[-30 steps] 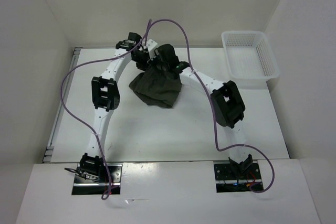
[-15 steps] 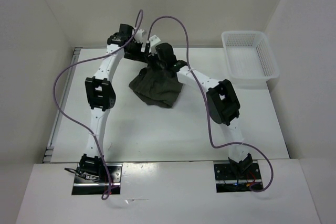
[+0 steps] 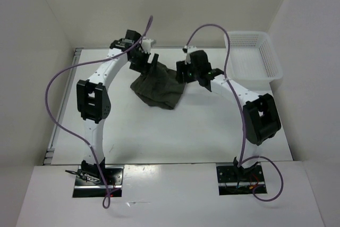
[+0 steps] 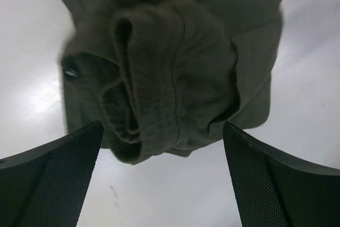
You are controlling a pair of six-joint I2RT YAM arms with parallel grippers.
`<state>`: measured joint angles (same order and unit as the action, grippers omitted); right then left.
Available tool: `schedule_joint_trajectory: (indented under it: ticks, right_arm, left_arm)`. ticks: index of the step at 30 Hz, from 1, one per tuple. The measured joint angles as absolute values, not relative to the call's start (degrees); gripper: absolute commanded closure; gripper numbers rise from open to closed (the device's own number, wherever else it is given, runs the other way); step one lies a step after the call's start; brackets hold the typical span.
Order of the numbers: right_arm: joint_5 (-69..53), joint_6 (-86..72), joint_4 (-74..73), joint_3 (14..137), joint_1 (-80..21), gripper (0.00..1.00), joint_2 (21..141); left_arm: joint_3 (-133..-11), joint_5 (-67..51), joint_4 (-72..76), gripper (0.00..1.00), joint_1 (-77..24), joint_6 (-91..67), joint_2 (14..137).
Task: Fold and stack the shorts
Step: Fold the shorts
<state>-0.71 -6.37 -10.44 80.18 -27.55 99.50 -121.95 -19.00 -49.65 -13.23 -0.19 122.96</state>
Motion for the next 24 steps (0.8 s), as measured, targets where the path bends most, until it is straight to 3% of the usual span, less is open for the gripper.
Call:
schedule_joint_trajectory:
  ticks: [6, 8, 10, 11, 14, 15, 16, 19, 24]
  right_arm:
    - [-11.8, -14.5, -13.8, 67.1, -27.8, 0.32, 100.6]
    - [-14.7, -16.8, -13.7, 65.8, -27.9, 0.32, 100.8]
    - [-17.2, -19.0, -13.0, 65.4, -27.9, 0.3, 100.9]
    - [-18.1, -20.1, -12.4, 65.4, -27.9, 0.3, 101.1]
    - [-20.7, -23.1, -9.7, 65.3, -27.9, 0.29, 102.3]
    - [-21.3, -24.2, -8.9, 65.2, -27.9, 0.29, 102.8]
    - [-22.0, -25.1, -8.1, 65.2, -27.9, 0.28, 103.6]
    - [-22.8, -28.1, -6.6, 65.1, -27.9, 0.28, 106.0]
    - [-22.3, -30.9, -6.4, 64.4, -27.9, 0.28, 107.3]
  left_arm:
    - [-117.3, -17.8, -50.6, 0.0, -14.7, -0.2, 129.3]
    - [-117.3, -17.2, -50.3, 0.07, -14.7, -0.2, 130.2]
    - [-117.3, -16.5, -49.8, 0.2, -14.7, -0.4, 130.3]
    - [-117.3, -16.3, -49.4, 0.36, -14.7, -0.4, 130.3]
    - [-117.3, -16.4, -48.3, 0.59, -14.7, -0.3, 130.3]
    - [-117.3, -16.5, -48.1, 0.73, -14.7, -0.4, 130.3]
    - [-117.3, -16.7, -47.9, 0.8, -14.6, -0.3, 130.3]
    - [-117.3, -17.2, -47.5, 0.94, -14.3, -0.3, 130.3]
    - [-118.4, -17.4, -47.3, 0.95, -11.7, -0.3, 131.4]
